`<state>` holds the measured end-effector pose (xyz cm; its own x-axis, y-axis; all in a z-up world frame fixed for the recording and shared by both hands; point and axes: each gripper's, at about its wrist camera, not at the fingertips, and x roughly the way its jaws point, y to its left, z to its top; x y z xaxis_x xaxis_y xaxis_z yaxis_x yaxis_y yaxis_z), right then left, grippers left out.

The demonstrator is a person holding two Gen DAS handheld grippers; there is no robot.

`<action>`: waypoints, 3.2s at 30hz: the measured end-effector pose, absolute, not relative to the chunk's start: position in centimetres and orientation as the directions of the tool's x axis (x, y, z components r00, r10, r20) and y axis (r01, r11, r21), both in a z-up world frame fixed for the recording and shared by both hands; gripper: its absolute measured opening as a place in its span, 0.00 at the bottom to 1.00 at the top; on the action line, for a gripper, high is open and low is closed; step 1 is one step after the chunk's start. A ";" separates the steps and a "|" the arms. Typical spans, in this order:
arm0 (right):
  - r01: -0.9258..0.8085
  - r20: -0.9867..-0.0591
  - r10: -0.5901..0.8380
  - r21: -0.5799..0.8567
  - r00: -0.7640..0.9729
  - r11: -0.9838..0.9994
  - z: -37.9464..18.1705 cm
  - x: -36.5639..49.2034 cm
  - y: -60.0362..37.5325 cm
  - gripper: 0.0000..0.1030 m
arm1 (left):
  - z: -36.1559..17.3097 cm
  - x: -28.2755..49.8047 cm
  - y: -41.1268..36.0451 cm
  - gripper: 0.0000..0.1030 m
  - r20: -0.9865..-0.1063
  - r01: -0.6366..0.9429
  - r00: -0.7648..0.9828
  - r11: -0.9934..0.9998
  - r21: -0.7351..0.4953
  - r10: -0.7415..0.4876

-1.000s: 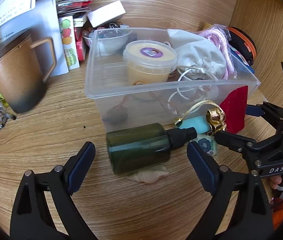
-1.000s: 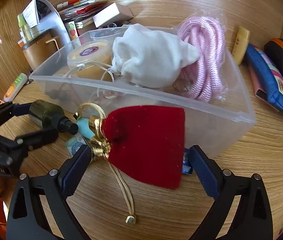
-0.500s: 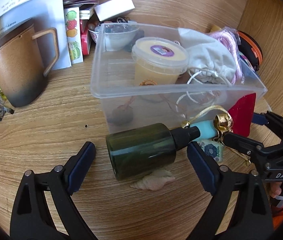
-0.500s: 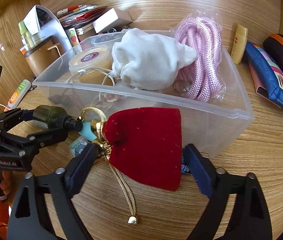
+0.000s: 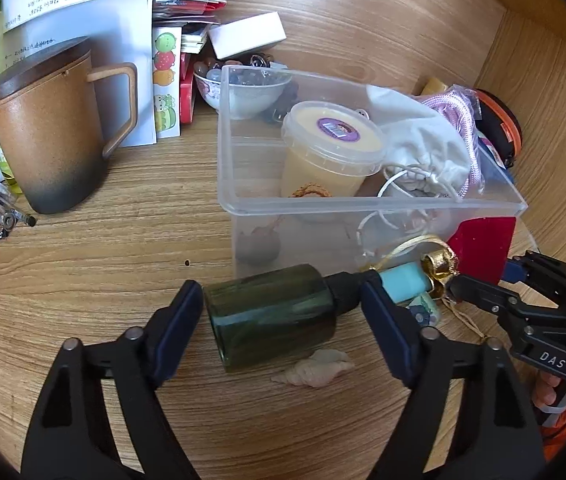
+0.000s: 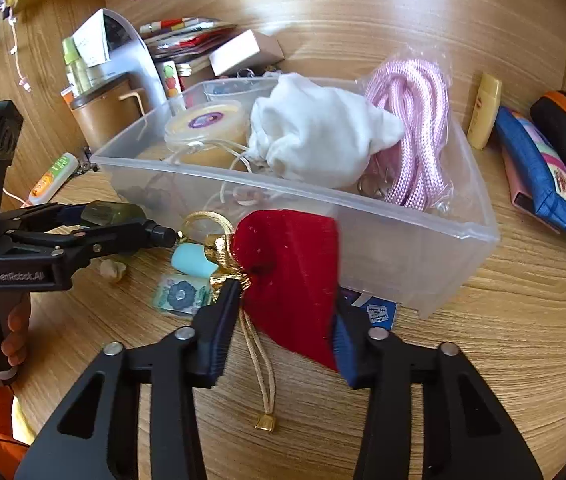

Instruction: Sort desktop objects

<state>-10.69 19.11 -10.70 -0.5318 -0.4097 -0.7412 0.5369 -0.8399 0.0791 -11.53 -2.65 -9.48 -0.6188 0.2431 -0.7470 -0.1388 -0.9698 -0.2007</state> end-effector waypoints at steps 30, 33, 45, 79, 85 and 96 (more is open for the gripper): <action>0.532 -0.617 -0.406 -0.025 -0.674 -0.846 -5.6 -6.8 21.9 0.13 | -7.4 -9.6 -3.2 0.77 -0.673 -0.122 -0.705 -0.973 -0.194 0.223; 0.536 -0.619 -0.406 -0.029 -0.672 -0.844 -5.5 -6.7 22.0 0.13 | -7.0 -9.4 -3.0 0.77 -0.664 -0.135 -0.710 -0.971 -0.197 0.234; 0.504 -0.685 -0.355 -0.021 -0.636 -0.863 -7.6 -7.4 22.2 0.69 | -6.0 -7.7 -2.0 0.77 -0.647 -0.179 -0.719 -0.968 -0.178 0.252; 0.489 -0.748 -0.410 0.131 -0.522 -0.863 -10.5 -8.8 22.9 0.26 | -6.0 -6.1 0.3 0.77 -0.635 -0.258 -0.700 -0.945 -0.201 0.326; 0.492 -0.716 -0.424 0.128 -0.555 -0.861 -9.0 -8.2 23.8 0.26 | -5.1 -6.1 0.8 0.77 -0.621 -0.268 -0.712 -0.944 -0.192 0.329; 0.516 -0.633 -0.458 0.106 -0.624 -0.850 -5.1 -7.4 25.0 0.26 | -3.4 -6.3 1.0 0.77 -0.588 -0.268 -0.742 -0.946 -0.181 0.323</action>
